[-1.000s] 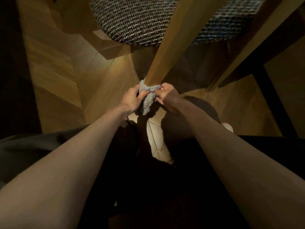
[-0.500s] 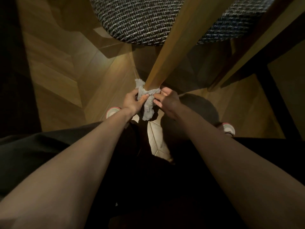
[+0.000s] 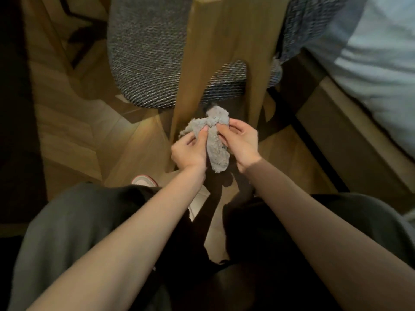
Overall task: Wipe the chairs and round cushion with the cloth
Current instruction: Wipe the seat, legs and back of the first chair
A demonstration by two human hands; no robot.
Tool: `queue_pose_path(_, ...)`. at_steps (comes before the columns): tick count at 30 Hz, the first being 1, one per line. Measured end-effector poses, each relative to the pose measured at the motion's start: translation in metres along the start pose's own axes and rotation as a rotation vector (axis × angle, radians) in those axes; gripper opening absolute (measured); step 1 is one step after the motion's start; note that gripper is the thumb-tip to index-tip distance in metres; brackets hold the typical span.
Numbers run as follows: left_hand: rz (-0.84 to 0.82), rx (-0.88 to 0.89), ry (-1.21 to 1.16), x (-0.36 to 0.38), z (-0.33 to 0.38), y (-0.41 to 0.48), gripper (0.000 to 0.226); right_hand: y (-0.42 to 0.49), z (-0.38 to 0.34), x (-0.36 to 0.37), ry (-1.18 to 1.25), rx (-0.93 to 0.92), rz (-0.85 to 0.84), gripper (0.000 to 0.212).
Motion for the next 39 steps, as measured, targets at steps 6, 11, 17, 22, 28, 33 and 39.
queue_pose_path(6, -0.078, 0.282, -0.032, 0.049, 0.050, -0.059, 0.025, 0.002, -0.053, -0.077, -0.065, -0.263, 0.321, 0.040)
queue_pose_path(11, -0.006, 0.339, -0.086, 0.083, 0.069, -0.056, 0.031, 0.023, -0.081, -0.080, 0.016, -0.374, 0.383, 0.042)
queue_pose_path(17, 0.032, 0.360, -0.081, 0.105, 0.057, -0.037, 0.027, 0.059, -0.074, -0.070, -0.079, -0.412, 0.319, 0.041)
queue_pose_path(22, 0.012, 0.370, 0.051, 0.121, 0.039, -0.033, 0.021, 0.079, -0.051, -0.070, -0.131, -0.326, 0.265, 0.043)
queue_pose_path(28, -0.115, 0.319, 0.171, 0.148, 0.007, -0.018, 0.018, 0.105, -0.026, -0.068, -0.199, -0.260, 0.150, 0.041)
queue_pose_path(33, -0.238, 0.352, 0.240, 0.167, -0.013, 0.001, 0.020, 0.131, -0.002, -0.069, -0.295, -0.232, 0.084, 0.042)
queue_pose_path(39, -0.355, 0.363, 0.351, 0.189, -0.039, 0.018, 0.018, 0.163, 0.034, -0.065, -0.298, -0.119, 0.026, 0.039)
Point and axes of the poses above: each hand's wrist, its own y-axis towards the middle knuckle, its own x-axis out of the palm, z = x × y, the point moved 8 cm from there along y, towards the middle knuckle, and after that the axes turned 13 degrees about z, right-handed, at the moved point
